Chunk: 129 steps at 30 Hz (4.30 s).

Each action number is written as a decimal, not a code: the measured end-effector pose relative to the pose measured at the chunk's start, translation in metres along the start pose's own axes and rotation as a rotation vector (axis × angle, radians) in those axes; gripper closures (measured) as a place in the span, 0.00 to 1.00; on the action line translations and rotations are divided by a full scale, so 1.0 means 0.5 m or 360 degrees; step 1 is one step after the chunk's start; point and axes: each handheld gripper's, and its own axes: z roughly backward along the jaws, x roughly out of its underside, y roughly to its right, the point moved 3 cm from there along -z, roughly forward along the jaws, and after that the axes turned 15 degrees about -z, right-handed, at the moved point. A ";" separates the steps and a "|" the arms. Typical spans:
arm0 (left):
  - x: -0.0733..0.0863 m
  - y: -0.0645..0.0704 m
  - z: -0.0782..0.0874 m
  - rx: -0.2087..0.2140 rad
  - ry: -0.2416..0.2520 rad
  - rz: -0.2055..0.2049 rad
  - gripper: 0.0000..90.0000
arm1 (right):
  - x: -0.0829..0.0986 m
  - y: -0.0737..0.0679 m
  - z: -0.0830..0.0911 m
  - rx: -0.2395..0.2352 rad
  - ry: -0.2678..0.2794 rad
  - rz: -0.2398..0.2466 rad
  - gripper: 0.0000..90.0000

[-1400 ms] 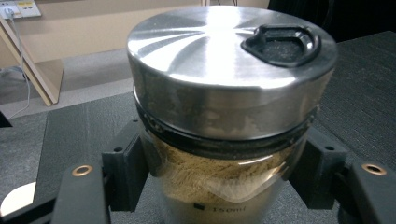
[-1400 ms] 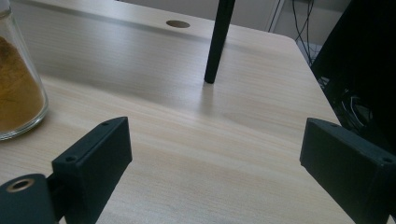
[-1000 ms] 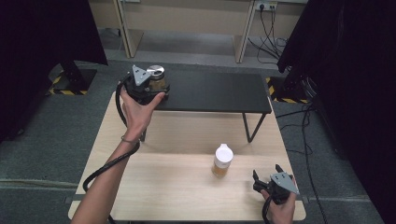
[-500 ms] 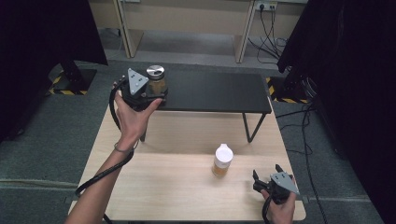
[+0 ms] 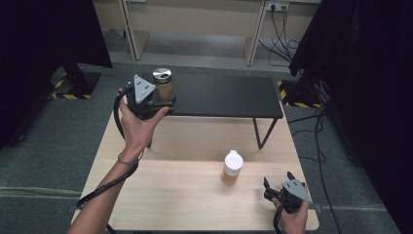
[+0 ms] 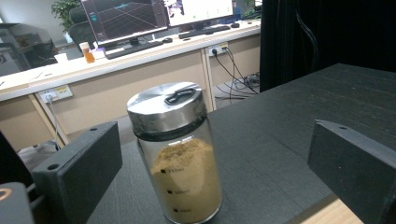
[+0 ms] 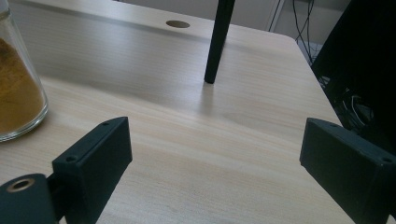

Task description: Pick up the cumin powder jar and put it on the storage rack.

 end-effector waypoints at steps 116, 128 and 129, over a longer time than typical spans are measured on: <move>0.406 0.207 0.112 0.0062 -0.0403 0.0201 0.05 | 0.006 0.000 0.003 -0.0004 0.0029 0.0010 0.10; 0.411 0.206 0.117 0.0054 -0.0378 0.0219 0.06 | 0.007 0.000 0.005 -0.0003 0.0031 0.0014 0.10; 0.411 0.206 0.117 0.0055 -0.0378 0.0219 0.06 | 0.007 0.000 0.005 -0.0003 0.0031 0.0012 0.10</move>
